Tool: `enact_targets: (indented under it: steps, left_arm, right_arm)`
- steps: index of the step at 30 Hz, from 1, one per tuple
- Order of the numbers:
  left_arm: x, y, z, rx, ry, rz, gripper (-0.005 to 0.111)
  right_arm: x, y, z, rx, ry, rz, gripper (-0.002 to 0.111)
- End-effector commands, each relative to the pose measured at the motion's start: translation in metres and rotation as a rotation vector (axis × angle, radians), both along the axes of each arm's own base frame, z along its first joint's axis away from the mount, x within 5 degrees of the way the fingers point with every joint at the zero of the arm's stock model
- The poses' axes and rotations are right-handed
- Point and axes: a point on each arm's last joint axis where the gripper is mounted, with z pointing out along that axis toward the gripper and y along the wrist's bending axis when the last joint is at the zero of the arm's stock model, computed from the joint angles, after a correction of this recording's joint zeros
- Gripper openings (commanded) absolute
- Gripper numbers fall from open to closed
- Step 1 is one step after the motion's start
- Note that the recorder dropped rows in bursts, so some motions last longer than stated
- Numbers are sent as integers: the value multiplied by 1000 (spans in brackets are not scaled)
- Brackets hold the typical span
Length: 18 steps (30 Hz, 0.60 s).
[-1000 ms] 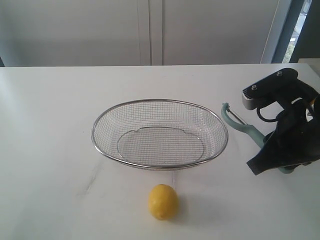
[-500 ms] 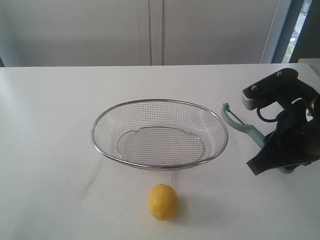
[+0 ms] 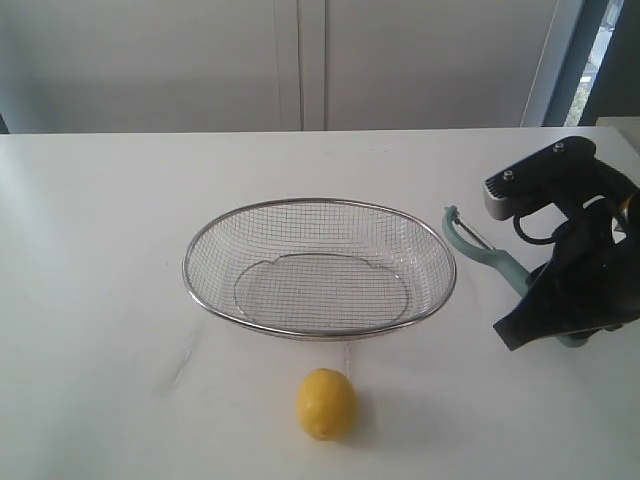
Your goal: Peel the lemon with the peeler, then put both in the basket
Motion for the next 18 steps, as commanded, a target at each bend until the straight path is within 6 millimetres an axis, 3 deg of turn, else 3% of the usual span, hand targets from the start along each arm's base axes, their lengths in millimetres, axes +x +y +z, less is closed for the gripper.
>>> enact_targets:
  steps: [1, 6, 14, 18]
  left_arm:
    - [0, 1, 8, -10, -98, 7, 0]
    - [-3, 2, 22, -52, -256, 15, 0]
    - [-8, 3, 38, -356, -415, -36, 0]
    - [-15, 5, 50, -380, -568, -55, 0]
  right_arm:
    - [0, -2, 3, 1, -14, -3, 0]
    - [0, -2, 3, -3, -5, -4, 0]
    - [-2, -3, 2, -10, 10, -6, 0]
    - [-2, -2, 2, -1, 18, -10, 0]
